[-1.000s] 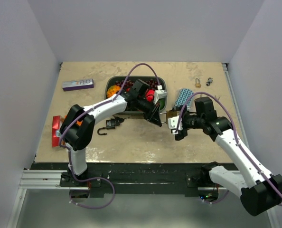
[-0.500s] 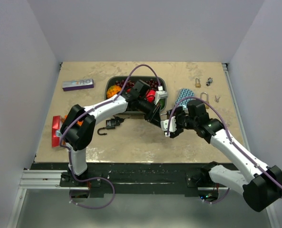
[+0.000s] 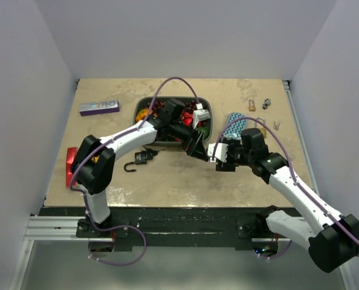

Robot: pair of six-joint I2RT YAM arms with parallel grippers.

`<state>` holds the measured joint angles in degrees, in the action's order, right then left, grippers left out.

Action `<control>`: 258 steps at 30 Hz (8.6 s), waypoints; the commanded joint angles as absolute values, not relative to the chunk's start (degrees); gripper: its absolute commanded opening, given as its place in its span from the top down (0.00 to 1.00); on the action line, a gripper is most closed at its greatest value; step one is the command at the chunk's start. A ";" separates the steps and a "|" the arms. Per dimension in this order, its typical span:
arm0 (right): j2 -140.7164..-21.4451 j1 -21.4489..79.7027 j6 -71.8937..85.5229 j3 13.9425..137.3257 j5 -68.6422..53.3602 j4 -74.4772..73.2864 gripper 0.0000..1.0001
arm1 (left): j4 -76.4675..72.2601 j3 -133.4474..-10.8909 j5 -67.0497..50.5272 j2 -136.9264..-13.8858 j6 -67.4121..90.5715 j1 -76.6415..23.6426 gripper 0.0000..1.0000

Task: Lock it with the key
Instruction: Place the key at the center of the board, then place the lock at the center of the board, then pick up the lock from the center of the board, then lock the lock.

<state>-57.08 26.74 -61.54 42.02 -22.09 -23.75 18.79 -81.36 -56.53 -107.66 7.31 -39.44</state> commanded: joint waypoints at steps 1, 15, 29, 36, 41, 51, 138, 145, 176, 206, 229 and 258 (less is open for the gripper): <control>-54.41 19.88 -47.48 47.28 -23.11 -25.57 1.00 | 8.81 -77.35 -53.27 -96.87 8.61 -33.85 0.01; -67.46 -10.98 -22.15 51.76 -11.09 -34.45 1.00 | 6.89 -69.62 -33.22 -85.26 1.58 -20.22 0.01; -86.12 -12.04 -12.93 53.70 -6.86 -20.93 1.00 | 17.39 -60.74 -35.68 -78.32 -20.99 -14.94 0.01; -88.85 -12.04 -11.69 52.47 -6.24 -18.11 0.76 | 29.35 -55.38 -36.31 -77.08 -37.60 -14.94 0.01; -89.38 -12.04 -10.81 52.38 -5.45 -18.46 0.53 | 26.56 -49.40 -31.21 -76.91 -42.10 -15.03 0.01; -88.77 -12.13 -9.76 53.70 -5.98 -21.00 0.12 | 18.63 -45.00 -22.59 -81.56 -47.62 -15.12 0.01; -53.44 39.99 -54.22 42.46 -38.32 -14.58 0.23 | 57.30 -88.95 -70.75 -108.28 -25.23 -35.07 1.00; -56.86 40.34 -59.24 40.60 -36.92 -11.69 0.24 | 63.71 -93.42 -71.89 -110.56 -29.69 -35.42 1.00; -63.81 42.36 -63.46 39.46 -34.90 -3.69 1.00 | 73.12 -97.74 -74.62 -112.94 -37.53 -35.86 1.00; -50.54 42.45 -55.28 40.96 -26.98 -3.43 1.00 | 65.23 -83.58 -67.59 -95.71 -38.68 -24.34 0.01; -54.75 42.36 -38.77 50.97 -32.87 -7.02 1.00 | 25.86 -68.47 -49.93 -82.28 -18.03 -32.34 0.65; -55.98 42.28 -12.83 52.64 -34.98 -1.76 1.00 | 16.79 -59.15 -51.76 -72.33 -19.42 -32.43 0.78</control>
